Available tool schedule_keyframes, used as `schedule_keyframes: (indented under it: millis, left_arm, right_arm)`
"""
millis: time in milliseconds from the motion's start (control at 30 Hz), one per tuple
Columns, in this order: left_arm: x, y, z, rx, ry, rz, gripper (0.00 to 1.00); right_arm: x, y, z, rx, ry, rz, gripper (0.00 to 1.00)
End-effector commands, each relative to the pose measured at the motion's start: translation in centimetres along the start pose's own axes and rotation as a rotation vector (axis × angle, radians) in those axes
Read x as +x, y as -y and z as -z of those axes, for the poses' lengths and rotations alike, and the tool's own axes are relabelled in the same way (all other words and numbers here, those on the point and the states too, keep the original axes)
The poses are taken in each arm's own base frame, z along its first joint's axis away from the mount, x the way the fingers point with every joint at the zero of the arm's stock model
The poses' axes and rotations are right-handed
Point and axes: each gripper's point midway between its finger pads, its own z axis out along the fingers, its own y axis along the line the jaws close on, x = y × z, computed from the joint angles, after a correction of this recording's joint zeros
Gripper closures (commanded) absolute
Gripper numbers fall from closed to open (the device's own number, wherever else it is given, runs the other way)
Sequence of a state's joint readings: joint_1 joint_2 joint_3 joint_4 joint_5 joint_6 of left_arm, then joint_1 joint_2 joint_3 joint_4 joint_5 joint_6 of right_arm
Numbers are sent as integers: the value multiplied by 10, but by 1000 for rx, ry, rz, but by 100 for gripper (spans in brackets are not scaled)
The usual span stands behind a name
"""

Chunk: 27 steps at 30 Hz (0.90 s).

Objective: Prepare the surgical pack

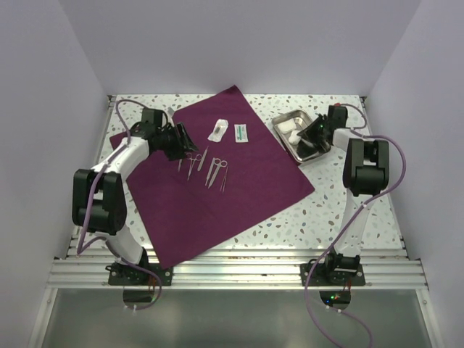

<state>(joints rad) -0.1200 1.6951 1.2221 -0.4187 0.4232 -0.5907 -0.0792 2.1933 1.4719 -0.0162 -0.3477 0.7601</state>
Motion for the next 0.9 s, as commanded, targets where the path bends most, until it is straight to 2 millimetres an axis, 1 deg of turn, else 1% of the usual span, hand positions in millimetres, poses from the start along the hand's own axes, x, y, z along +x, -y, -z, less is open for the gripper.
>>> schedule_keyframes:
  millis: [0, 67, 100, 133, 200, 233, 300, 333, 400, 433, 467, 500, 533, 600, 633, 667, 700, 733, 767, 800, 833, 867]
  left_arm:
    - [-13, 21, -6, 44, 17, -54, 41]
    - [-14, 23, -7, 38, 18, -64, 41]
    - [-16, 26, -10, 42, 18, -77, 41]
    - [-16, 24, -11, 28, 17, -78, 41]
    - [-25, 31, -12, 36, 34, -94, 40]
    - [-27, 30, -13, 23, 41, -99, 40]
    - [-33, 36, -15, 26, 57, -112, 39]
    - [-35, 34, -16, 13, 62, -113, 38]
    - [-37, 36, -17, 5, 68, -120, 37]
    - [-38, 35, -17, -4, 75, -122, 37]
    - [-37, 33, -18, -14, 77, -126, 36]
    - [-40, 31, -19, -26, 90, -136, 36]
    - [-41, 29, -19, -39, 98, -140, 36]
    - [-42, 25, -20, -60, 110, -145, 36]
    - [-44, 23, -20, -73, 127, -146, 35]
    - [-45, 20, -21, -83, 132, -147, 35]
    - [-48, 20, -22, -90, 146, -152, 35]
    - [-49, 19, -22, -94, 150, -157, 35]
    - [-52, 19, -22, -98, 160, -171, 35]
    - [-55, 17, -22, -108, 170, -176, 35]
    - [-57, 18, -23, -106, 181, -185, 35]
    - [-59, 18, -23, -106, 187, -194, 35]
  right_arm:
    - [-20, 14, 1, 104, 38, 100, 100]
    - [-22, 15, 2, 115, 31, 122, 100]
    - [-20, 18, 0, 124, 22, 137, 100]
    - [-18, 18, -1, 122, 7, 142, 100]
    - [-18, 18, -2, 121, -2, 157, 89]
    - [-15, 18, -2, 123, -18, 156, 85]
    - [-17, 13, 0, 118, -19, 163, 72]
    - [-19, 13, 2, 128, -15, 164, 60]
    - [-21, 7, 7, 141, -5, 181, 50]
    - [-20, 5, 14, 156, -9, 183, 47]
    - [-26, -1, 18, 174, 12, 198, 40]
    - [-21, -1, 22, 199, -6, 203, 38]
    - [-28, -14, 28, 194, 14, 219, 35]
    - [-25, -25, 33, 225, 25, 254, 33]
    - [-32, -34, 42, 233, 45, 268, 31]
    - [-25, -44, 42, 275, 65, 326, 29]
    - [-22, -45, 49, 308, 58, 347, 26]
    - [-25, -53, 53, 319, 78, 370, 25]
    - [-24, -62, 59, 327, 90, 402, 25]
    - [-24, -65, 63, 342, 101, 419, 24]
    - [-24, -73, 65, 333, 111, 435, 24]
    - [-16, -87, 66, 308, 113, 473, 24]
